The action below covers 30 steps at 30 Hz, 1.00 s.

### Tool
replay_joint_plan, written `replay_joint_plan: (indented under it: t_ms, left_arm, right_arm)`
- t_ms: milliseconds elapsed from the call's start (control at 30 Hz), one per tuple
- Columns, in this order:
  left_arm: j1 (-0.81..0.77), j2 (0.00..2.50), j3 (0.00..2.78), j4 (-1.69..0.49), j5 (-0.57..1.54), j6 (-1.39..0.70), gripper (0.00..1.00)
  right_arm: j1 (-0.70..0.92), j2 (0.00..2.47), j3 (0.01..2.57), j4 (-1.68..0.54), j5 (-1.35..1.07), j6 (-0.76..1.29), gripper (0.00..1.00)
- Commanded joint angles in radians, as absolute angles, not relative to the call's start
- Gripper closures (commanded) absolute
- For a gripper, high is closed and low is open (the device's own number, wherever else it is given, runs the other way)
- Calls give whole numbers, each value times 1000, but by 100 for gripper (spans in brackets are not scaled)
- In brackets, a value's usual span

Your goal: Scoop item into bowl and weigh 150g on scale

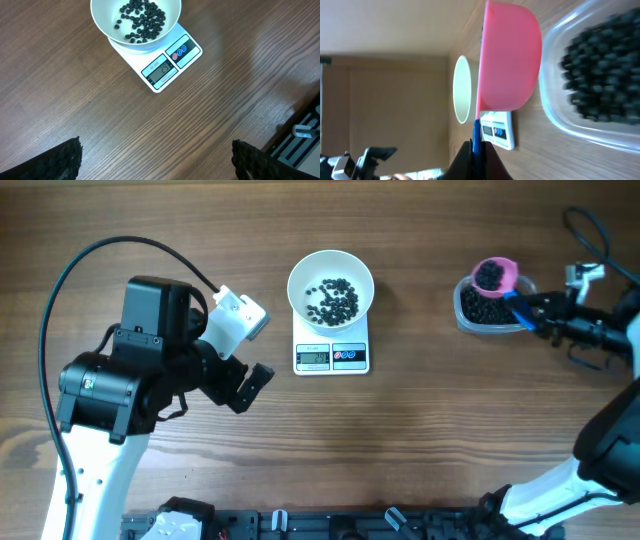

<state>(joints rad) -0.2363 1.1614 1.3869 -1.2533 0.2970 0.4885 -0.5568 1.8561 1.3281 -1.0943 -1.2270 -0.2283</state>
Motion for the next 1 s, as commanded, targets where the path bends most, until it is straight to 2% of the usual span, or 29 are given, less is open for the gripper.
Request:
replay_joint_plan:
  t_ms: [0, 233, 567, 700, 867, 967]
  left_arm:
    - [-237, 1168, 1405, -1250, 298, 483, 0]
    - [-237, 1168, 1405, -1250, 298, 483, 0]
    - [-237, 1168, 1405, -1250, 298, 483, 0]
    - [-237, 1168, 1405, -1250, 299, 483, 0]
    - [-237, 1168, 1405, -1250, 299, 483, 0]
    - [-237, 1168, 1405, -1250, 298, 483, 0]
  right_arm:
    - [-466, 1766, 1316, -1066, -1284, -170, 96]
    - [-241, 1707, 1316, -871, -1279, 56, 96]
    - [30, 1707, 1316, -573, -1068, 112, 96]
    - [126, 1707, 1316, -533, -928, -7, 96]
    - [198, 1707, 1316, -526, -602, -180, 96]
    - [219, 1707, 1316, -517, -539, -273, 96]
